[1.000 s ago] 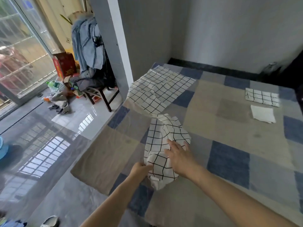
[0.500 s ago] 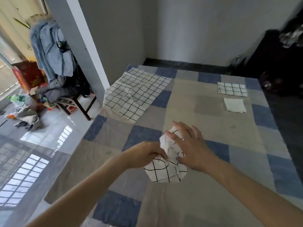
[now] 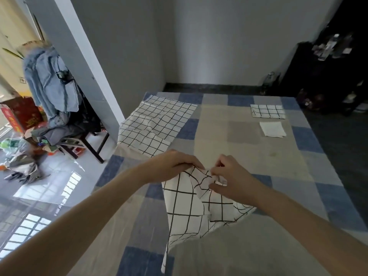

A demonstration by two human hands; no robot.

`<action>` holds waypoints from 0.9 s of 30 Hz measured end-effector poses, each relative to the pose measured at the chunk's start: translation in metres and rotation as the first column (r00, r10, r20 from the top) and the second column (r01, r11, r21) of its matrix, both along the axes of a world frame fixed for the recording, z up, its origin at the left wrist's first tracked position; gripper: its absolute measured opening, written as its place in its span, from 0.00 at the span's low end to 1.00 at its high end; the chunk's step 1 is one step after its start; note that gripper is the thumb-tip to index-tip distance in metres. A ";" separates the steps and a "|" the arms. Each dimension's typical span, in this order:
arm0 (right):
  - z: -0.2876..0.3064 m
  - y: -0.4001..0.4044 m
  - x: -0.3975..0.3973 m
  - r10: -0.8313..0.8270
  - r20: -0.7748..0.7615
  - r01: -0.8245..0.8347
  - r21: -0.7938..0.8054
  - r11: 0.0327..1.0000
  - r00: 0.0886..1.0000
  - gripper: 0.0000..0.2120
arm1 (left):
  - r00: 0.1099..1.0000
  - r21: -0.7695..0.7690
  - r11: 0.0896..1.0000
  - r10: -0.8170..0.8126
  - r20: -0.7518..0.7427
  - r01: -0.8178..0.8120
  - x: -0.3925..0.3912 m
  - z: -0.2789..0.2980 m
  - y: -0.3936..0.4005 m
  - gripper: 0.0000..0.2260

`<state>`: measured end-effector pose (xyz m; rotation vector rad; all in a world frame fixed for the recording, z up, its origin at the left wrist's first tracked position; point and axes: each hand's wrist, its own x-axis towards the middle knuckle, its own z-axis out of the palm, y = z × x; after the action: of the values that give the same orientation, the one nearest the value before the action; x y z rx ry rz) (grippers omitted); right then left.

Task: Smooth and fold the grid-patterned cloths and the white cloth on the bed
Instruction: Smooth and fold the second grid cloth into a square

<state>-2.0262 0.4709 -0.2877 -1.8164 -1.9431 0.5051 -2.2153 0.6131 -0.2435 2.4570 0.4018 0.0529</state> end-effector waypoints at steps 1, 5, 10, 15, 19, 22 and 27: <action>-0.001 0.002 0.003 -0.020 -0.003 0.020 0.015 1.000 1.000 0.08 | 1.000 0.009 1.000 0.005 -0.022 -0.005 0.000 0.002 0.003 0.11; 0.010 0.002 0.028 -0.153 -0.267 0.101 -0.200 0.975 0.951 0.10 | 0.978 0.119 0.989 0.112 -0.174 -0.092 -0.011 -0.002 0.033 0.10; 0.003 0.000 0.059 -0.185 -0.285 0.061 -0.395 0.917 0.940 0.04 | 0.944 0.201 0.969 0.197 -0.264 -0.146 -0.022 -0.020 0.066 0.06; -0.014 0.009 0.084 -0.127 0.192 0.219 -0.596 0.773 0.973 0.06 | 0.932 0.264 0.916 0.342 -0.121 -0.301 -0.022 -0.027 0.082 0.14; -0.007 0.021 0.110 -0.319 0.563 0.530 -0.261 0.807 0.762 0.11 | 0.912 0.229 0.887 0.409 0.014 -0.401 -0.007 -0.011 0.092 0.17; 0.015 0.028 0.133 -0.428 0.721 0.592 0.030 0.805 0.545 0.07 | 0.843 0.206 0.819 0.504 0.188 -0.536 0.001 0.008 0.108 0.17; 0.063 0.035 0.168 -0.685 0.490 0.557 0.403 0.727 0.539 0.03 | 0.663 0.164 0.701 0.534 0.525 -0.694 0.010 0.051 0.125 0.17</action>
<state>-1.8586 0.5055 -0.2250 -2.5474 -1.3811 -0.5898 -2.2057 0.7385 -0.1926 2.4055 1.0992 1.0516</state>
